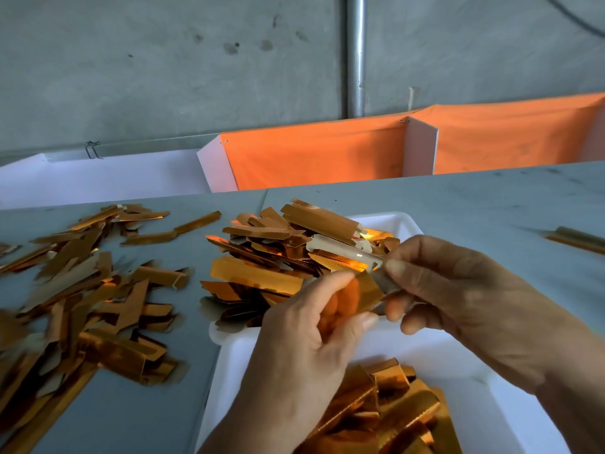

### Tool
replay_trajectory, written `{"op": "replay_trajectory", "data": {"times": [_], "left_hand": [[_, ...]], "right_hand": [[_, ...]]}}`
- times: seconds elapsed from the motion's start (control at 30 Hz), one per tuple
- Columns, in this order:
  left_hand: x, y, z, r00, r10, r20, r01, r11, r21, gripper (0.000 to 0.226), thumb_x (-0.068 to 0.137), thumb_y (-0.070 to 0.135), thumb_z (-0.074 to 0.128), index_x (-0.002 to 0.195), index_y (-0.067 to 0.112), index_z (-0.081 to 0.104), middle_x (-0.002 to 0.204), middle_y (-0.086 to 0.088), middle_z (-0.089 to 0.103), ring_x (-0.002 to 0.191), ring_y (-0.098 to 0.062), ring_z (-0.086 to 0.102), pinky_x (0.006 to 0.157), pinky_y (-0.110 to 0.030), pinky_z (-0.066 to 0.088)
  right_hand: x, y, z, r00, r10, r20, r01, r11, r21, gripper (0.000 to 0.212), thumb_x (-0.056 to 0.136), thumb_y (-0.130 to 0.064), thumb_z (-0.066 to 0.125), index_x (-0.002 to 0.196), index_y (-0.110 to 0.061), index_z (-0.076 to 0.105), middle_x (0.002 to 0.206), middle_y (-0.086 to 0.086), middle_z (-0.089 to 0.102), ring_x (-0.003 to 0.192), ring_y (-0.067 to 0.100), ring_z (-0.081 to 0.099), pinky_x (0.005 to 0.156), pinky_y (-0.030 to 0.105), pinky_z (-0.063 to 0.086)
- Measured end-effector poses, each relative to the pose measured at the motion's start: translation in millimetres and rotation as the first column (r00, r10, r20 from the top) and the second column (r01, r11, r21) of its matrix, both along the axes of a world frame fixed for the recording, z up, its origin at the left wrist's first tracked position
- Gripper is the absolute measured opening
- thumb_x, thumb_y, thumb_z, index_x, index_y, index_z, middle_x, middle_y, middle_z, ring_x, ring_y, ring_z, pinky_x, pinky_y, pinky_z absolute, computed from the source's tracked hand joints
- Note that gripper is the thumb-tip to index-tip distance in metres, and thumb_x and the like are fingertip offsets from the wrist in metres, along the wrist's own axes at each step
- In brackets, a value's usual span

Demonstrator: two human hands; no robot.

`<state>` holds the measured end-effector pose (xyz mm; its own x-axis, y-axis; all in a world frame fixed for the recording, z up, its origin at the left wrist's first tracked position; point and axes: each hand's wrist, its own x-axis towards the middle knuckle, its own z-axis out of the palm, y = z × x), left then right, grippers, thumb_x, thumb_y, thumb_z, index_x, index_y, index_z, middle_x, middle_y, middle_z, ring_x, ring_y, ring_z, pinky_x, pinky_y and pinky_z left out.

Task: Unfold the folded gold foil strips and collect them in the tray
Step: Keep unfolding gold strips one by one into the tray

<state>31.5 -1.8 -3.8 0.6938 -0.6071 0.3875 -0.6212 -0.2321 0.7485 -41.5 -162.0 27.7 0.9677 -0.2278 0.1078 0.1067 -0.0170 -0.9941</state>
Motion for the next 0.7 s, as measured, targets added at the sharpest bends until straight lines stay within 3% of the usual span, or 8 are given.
{"op": "replay_trajectory", "data": {"times": [0.13,0.3,0.37,0.5,0.57,0.7], "left_hand": [[2.1,3.8,1.2,0.992,-0.104,-0.07,0.1,0.994,-0.051,0.033,0.074,0.06,0.057,0.107,0.055,0.057,0.098,0.021,0.063,0.097,0.002,0.058,0.076,-0.009,0.046],[4.2,6.9,2.4,0.964,-0.231,-0.129,0.224,0.972,-0.067,0.028,0.075,0.061,0.055,0.102,0.069,0.052,0.104,0.017,0.065,0.101,0.002,0.059,0.088,-0.017,0.049],[4.6,7.8,2.5,0.957,-0.259,-0.133,0.25,0.965,-0.077,0.028,0.075,0.06,0.056,0.101,0.069,0.053,0.105,0.015,0.066,0.102,-0.001,0.06,0.09,-0.022,0.049],[5.1,8.7,3.4,0.938,-0.311,-0.151,0.298,0.949,-0.101,0.03,0.077,0.056,0.058,0.106,0.065,0.055,0.107,0.019,0.066,0.106,0.0,0.059,0.089,-0.017,0.049],[6.0,9.2,2.5,0.93,-0.332,-0.16,0.32,0.943,-0.092,0.033,0.079,0.054,0.058,0.111,0.059,0.056,0.109,0.015,0.067,0.108,-0.005,0.059,0.093,-0.024,0.049],[5.5,9.6,2.3,0.923,-0.346,-0.17,0.338,0.938,-0.077,0.039,0.078,0.052,0.059,0.117,0.055,0.055,0.111,0.017,0.066,0.11,-0.005,0.059,0.093,-0.024,0.049]], "right_hand": [[-0.7,-8.6,-1.7,1.0,-0.006,-0.003,0.006,1.0,-0.009,0.021,0.062,-0.032,0.068,0.082,-0.025,0.071,0.069,0.004,0.066,0.058,0.013,0.062,0.052,0.018,0.048],[-2.1,-12.2,-4.3,0.998,0.052,-0.032,-0.051,0.998,0.022,0.009,0.075,-0.027,0.074,0.079,-0.018,0.073,0.074,0.004,0.068,0.061,0.012,0.062,0.053,0.018,0.048],[-3.1,-13.2,-3.1,0.994,0.103,-0.028,-0.099,0.99,0.098,0.008,0.076,-0.024,0.077,0.075,-0.018,0.072,0.072,0.004,0.067,0.058,0.012,0.06,0.051,0.018,0.048],[-4.2,-15.1,-2.5,0.984,0.174,-0.04,-0.159,0.957,0.242,0.014,0.072,-0.029,0.072,0.075,-0.015,0.07,0.067,0.002,0.063,0.053,0.011,0.058,0.045,0.019,0.048],[-4.3,-15.4,-3.0,0.977,0.211,-0.037,-0.189,0.929,0.319,0.016,0.074,-0.031,0.071,0.075,-0.015,0.07,0.067,0.002,0.063,0.053,0.011,0.059,0.045,0.02,0.048],[-4.2,-19.0,-4.1,0.971,0.22,-0.088,-0.191,0.946,0.262,0.015,0.074,-0.026,0.079,0.077,-0.014,0.071,0.068,0.004,0.063,0.054,0.012,0.06,0.047,0.02,0.05]]}}
